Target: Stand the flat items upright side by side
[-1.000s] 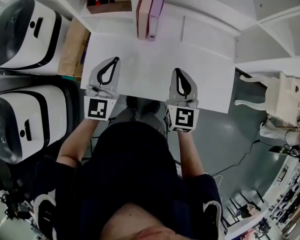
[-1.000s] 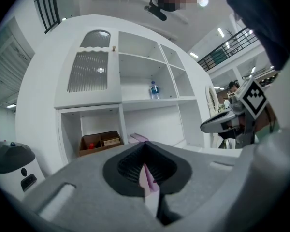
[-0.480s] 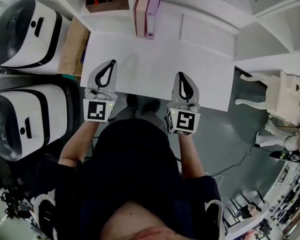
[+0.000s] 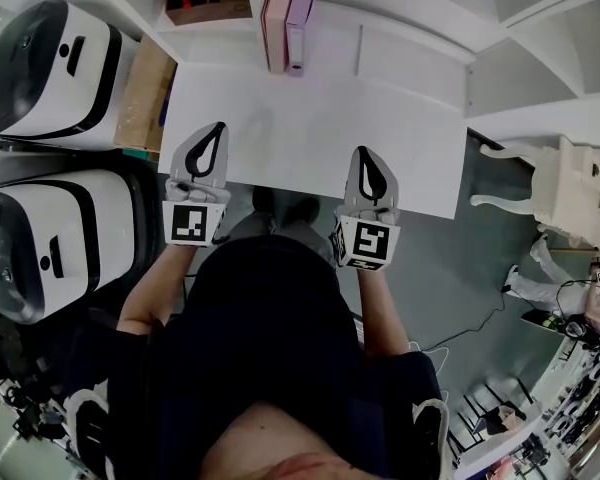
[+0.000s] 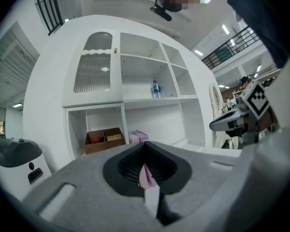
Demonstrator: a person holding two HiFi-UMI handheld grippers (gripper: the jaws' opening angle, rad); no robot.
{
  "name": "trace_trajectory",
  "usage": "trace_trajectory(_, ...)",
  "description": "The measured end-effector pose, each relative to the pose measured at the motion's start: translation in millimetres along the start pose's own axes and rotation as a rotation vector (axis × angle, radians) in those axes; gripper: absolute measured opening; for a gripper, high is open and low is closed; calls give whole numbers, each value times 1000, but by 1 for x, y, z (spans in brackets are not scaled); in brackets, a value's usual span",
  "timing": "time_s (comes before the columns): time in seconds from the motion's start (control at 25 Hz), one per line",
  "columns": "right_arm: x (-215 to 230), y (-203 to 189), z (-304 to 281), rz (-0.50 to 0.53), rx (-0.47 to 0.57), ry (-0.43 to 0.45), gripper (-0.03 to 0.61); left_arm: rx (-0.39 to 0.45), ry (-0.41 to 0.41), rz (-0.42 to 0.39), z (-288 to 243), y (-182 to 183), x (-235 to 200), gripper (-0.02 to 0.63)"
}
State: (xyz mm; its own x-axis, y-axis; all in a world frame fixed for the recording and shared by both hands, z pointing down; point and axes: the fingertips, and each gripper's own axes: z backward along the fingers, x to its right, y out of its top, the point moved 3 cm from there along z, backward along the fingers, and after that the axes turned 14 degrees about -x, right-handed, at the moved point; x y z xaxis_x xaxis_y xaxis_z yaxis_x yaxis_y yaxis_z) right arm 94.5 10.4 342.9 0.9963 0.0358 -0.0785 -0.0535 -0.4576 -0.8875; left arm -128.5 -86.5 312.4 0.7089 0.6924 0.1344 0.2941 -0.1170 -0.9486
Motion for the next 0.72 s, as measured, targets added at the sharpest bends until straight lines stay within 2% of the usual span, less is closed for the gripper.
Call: trace_trajectory(0.72,2,-3,-4,6,-14,1,-2,4,-7,8,-1,-1,2,0)
